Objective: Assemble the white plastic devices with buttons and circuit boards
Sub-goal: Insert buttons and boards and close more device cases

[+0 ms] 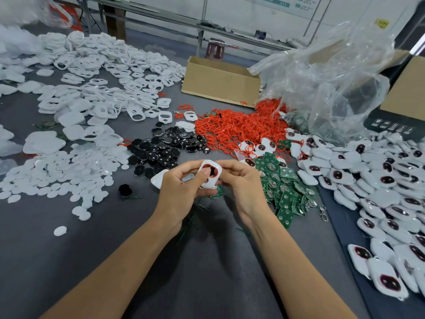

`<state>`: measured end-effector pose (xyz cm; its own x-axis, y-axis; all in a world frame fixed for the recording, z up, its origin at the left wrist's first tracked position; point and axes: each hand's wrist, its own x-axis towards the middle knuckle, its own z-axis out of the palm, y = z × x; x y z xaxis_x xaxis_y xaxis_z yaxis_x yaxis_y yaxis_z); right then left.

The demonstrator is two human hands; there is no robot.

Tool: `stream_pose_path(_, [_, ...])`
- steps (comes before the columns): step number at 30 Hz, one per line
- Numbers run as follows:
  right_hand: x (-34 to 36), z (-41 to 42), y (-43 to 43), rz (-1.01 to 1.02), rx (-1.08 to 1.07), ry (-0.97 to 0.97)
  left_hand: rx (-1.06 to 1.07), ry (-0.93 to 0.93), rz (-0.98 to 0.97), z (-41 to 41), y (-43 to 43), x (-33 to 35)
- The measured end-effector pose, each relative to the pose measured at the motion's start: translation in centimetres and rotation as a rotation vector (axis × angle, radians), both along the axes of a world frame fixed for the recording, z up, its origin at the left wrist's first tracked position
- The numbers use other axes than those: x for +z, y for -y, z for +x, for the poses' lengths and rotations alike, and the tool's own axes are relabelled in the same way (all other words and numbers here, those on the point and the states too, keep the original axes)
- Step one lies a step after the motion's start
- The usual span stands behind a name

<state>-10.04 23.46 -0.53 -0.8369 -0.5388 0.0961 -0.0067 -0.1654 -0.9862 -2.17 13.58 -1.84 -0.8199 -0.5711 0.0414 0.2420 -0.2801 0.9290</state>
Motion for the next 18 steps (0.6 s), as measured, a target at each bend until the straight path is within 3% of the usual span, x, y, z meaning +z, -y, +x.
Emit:
stream_pose_path(9, [-0.27, -0.39, -0.4, -0.047, 0.026, 0.076, 0.022, 0.021, -0.033, -0.01, -0.06, 0.13])
stream_pose_path(18, [-0.72, -0.43, -0.36, 0.027, 0.08, -0.008, 0.124, 0.08, -0.051, 0.03, 0.11, 0.18])
